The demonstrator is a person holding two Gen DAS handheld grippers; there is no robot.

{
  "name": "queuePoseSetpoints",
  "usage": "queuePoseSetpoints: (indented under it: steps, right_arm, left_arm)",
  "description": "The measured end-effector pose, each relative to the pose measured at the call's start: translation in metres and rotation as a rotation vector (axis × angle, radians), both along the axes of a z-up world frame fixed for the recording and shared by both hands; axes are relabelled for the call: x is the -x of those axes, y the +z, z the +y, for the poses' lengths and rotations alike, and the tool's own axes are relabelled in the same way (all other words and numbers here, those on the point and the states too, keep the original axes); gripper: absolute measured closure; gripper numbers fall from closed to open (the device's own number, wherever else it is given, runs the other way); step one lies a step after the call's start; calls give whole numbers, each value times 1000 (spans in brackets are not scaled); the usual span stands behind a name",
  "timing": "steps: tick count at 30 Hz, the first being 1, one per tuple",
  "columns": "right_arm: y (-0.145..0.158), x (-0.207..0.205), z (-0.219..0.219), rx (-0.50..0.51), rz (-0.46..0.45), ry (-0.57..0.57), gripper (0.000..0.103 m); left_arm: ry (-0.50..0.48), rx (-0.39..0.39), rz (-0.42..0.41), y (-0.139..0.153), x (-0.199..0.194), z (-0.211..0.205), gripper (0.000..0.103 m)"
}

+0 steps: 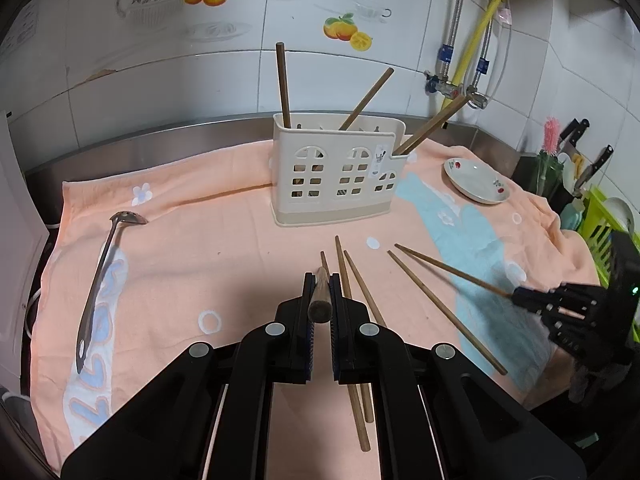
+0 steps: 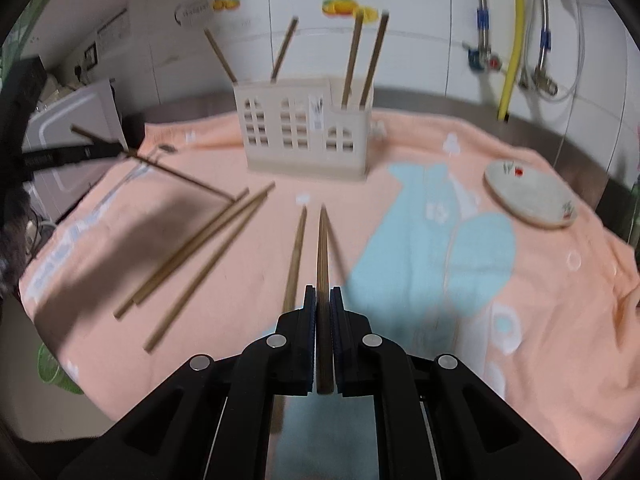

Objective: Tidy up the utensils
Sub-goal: 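Carry the chopstick to the holder opening with the left gripper while the right gripper carries its own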

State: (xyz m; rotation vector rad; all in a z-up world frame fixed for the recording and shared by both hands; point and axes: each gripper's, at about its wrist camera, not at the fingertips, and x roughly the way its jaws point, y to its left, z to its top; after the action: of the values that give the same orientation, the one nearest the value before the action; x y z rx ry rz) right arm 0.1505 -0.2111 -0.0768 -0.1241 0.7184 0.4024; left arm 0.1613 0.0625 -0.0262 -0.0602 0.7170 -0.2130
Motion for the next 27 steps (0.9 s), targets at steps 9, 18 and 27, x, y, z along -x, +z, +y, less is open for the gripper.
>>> queuePoseSetpoints:
  steps: [9,18,27]
  right_arm:
    - [38,-14,9,-51,-97,0,96]
    - [65,-44,18,-72,-104,15,96]
    - [106,-64,28,-36,-122,61,96]
  left_arm:
    - [-4,4,-3,2,-2,-2,97]
    - [3,20,-21,16,-10,0,97]
    - [-9,-2,-65,48,-23,-10,97]
